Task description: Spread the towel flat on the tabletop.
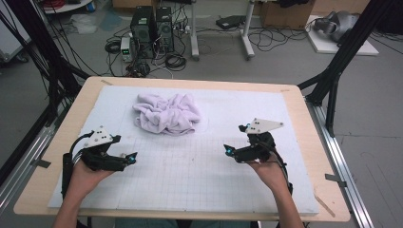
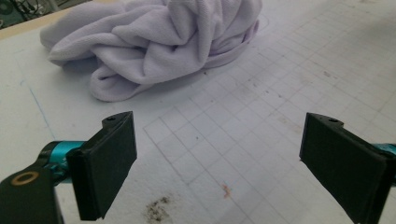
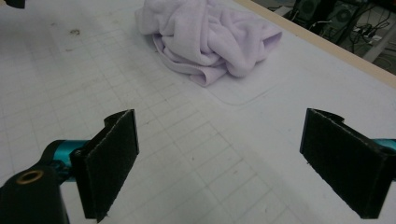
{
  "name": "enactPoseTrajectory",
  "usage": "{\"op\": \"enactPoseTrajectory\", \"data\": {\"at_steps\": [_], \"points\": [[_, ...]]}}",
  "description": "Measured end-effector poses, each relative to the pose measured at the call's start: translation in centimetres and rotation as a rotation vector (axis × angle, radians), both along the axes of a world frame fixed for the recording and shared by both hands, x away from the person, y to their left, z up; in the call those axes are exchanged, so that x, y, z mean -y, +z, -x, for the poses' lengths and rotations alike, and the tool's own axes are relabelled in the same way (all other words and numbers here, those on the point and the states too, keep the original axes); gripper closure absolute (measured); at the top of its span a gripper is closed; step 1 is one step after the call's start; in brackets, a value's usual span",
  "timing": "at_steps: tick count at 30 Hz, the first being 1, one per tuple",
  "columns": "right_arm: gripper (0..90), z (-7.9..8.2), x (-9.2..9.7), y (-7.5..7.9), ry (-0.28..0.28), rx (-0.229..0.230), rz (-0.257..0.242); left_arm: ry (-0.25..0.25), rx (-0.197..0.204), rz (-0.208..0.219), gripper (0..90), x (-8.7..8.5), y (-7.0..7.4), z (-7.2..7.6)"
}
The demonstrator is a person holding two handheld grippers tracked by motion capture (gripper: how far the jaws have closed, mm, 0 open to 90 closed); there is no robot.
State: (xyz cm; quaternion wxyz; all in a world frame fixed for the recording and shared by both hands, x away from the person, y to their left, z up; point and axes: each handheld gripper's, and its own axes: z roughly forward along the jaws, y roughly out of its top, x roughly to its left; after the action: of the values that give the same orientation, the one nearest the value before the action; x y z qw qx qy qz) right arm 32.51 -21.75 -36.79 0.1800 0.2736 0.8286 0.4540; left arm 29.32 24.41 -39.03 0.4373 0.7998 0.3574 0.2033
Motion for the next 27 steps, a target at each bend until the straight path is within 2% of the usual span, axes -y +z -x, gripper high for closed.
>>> {"op": "enactPoseTrajectory", "data": {"at_steps": [4, 9, 11, 13, 15, 16, 18, 19, 20, 23, 25, 26, 27], "points": [[10.9, -1.5, -1.7, 0.4, 0.021, -0.006, 0.019, -0.02, 0.003, -0.022, 16.2, 0.7, 0.5, -1.1], [11.2, -3.4, -3.7, 1.0, 0.046, -0.012, 0.035, -0.022, 0.003, -0.029, 22.2, 1.4, 1.2, -2.9], [12.6, -4.2, -4.5, 1.2, 0.061, -0.02, 0.024, -0.022, 0.007, -0.026, 24.2, 1.7, 1.3, -3.5], [15.3, -5.0, -5.3, 1.3, 0.079, -0.028, 0.027, -0.026, 0.001, -0.031, 26.2, 2.1, 1.6, -4.5], [16.1, -5.8, -6.2, 1.3, 0.092, -0.033, 0.037, -0.029, -0.002, -0.018, 28.2, 2.3, 1.5, -5.3], [18.4, -6.1, -6.7, 1.2, 0.098, -0.036, 0.036, -0.021, 0.01, -0.005, 29.6, 2.4, 1.3, -5.7], [20.6, -6.8, -7.5, 0.8, 0.118, -0.05, 0.038, -0.019, 0.016, -0.007, 33.4, 2.5, 0.8, -6.4], [25.1, -7.5, -8.2, 0.2, 0.125, -0.066, 0.057, -0.017, 0.007, -0.008, 35.4, 2.6, 0.5, -6.7], [25.1, -7.5, -8.2, 0.2, 0.125, -0.066, 0.057, -0.016, -0.003, -0.02, 35.4, 2.7, 0.2, -7.1], [32.3, -8.4, -9.1, -0.9, 0.137, -0.086, 0.068, -0.01, -0.024, -0.042, 38.4, 3.0, -0.8, -8.2], [37.0, -9.0, -9.5, -1.6, 0.145, -0.101, 0.077, -0.006, -0.027, -0.035, 41.6, 3.2, -1.2, -8.7], [40.5, -9.5, -10.0, -2.3, 0.143, -0.111, 0.087, 0.0, -0.031, -0.033, 46.6, 3.4, -1.4, -9.1], [40.5, -9.5, -10.0, -2.3, 0.143, -0.111, 0.087, 0.002, -0.035, -0.037, 46.6, 3.5, -1.7, -9.4]]}}
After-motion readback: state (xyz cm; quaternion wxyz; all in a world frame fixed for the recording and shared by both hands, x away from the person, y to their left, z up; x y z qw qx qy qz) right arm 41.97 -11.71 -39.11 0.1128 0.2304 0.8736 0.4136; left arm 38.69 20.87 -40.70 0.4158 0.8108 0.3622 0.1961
